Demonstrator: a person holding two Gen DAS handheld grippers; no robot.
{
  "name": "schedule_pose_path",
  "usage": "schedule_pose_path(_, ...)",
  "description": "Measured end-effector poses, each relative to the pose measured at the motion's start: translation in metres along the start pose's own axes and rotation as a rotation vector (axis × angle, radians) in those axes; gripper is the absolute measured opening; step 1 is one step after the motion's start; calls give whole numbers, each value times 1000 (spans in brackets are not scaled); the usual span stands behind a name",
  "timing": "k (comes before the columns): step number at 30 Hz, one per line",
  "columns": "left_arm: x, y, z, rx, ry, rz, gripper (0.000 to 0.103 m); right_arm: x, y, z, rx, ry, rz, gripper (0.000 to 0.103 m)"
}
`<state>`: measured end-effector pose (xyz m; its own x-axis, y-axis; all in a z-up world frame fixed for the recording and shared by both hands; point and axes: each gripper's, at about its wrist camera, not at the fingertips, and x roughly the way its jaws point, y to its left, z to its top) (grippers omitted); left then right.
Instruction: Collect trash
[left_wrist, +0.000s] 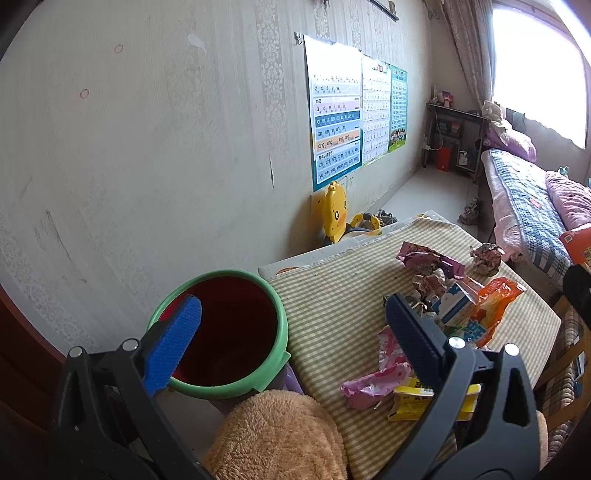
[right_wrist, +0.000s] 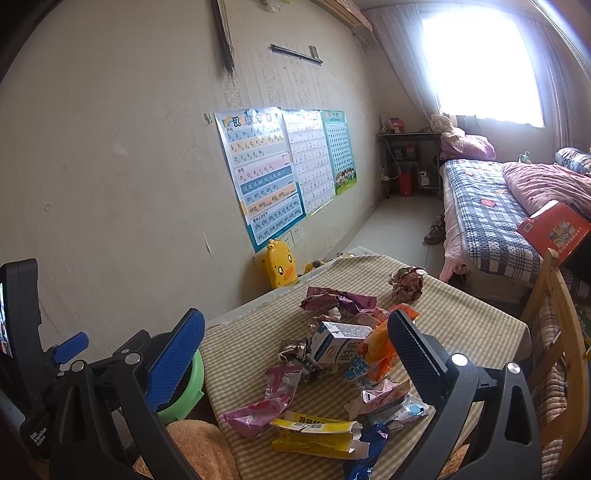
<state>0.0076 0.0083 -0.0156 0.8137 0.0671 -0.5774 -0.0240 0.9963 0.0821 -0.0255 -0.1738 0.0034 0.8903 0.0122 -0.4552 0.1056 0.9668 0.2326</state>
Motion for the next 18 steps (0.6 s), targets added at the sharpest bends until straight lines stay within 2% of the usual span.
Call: schedule_pose_path(18,3,1,-2,5,18,5,98,2,0,-2,2,7,1,96)
